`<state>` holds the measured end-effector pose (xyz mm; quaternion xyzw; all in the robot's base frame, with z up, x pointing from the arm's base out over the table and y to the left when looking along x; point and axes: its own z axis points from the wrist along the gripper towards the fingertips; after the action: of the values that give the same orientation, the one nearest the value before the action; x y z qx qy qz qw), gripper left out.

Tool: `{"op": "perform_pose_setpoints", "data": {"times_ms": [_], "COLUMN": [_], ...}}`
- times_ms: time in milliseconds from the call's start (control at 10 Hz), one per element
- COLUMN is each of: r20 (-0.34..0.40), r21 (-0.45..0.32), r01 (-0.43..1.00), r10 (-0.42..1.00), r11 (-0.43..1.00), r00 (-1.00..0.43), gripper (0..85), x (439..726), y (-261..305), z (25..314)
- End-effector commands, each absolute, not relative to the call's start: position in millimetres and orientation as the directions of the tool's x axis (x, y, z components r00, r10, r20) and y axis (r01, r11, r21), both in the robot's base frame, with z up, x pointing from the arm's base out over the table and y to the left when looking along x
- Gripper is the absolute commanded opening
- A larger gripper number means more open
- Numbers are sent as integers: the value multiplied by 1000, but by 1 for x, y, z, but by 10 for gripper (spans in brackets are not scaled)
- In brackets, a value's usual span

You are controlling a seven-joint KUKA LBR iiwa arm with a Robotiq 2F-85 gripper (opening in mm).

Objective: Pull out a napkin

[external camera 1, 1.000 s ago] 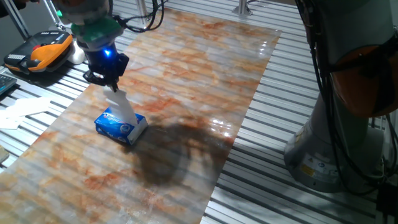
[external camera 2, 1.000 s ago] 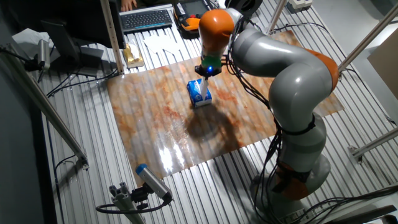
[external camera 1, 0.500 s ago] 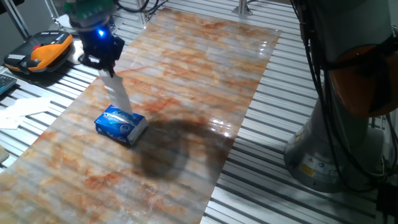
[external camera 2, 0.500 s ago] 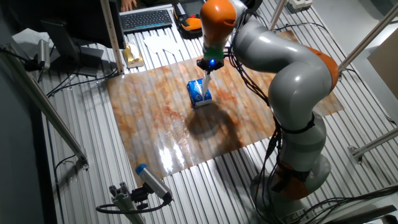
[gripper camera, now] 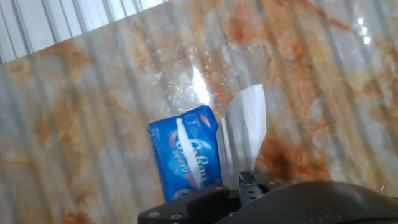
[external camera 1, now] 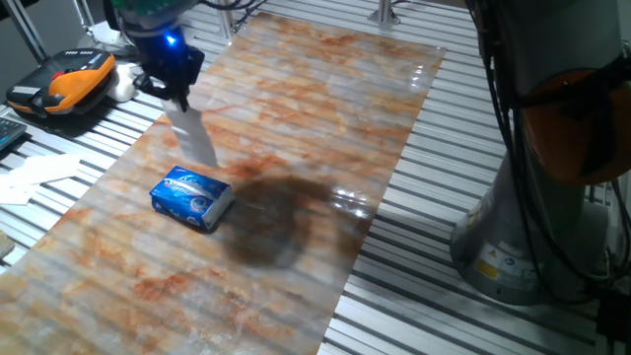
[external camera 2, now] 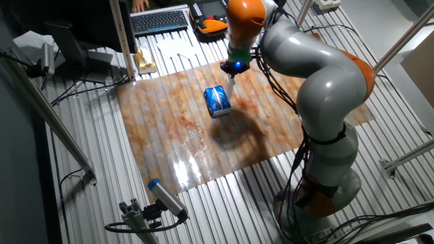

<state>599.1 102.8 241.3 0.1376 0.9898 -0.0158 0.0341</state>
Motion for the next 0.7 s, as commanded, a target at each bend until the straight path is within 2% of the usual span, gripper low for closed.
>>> {"op": "perform_pose_setpoints", "data": {"times_ms": [0,100,600], "r20": [-75,-77,-81], "r21": [-15,4,-1], "r01": [263,247,228], "r10": [261,246,227], "r11": [965,969,974], "r00": [-962,-966,-971], "gripper": [0,0,0], "x": [599,599,597], "y": [95,82,59], "z": [240,237,245]}}
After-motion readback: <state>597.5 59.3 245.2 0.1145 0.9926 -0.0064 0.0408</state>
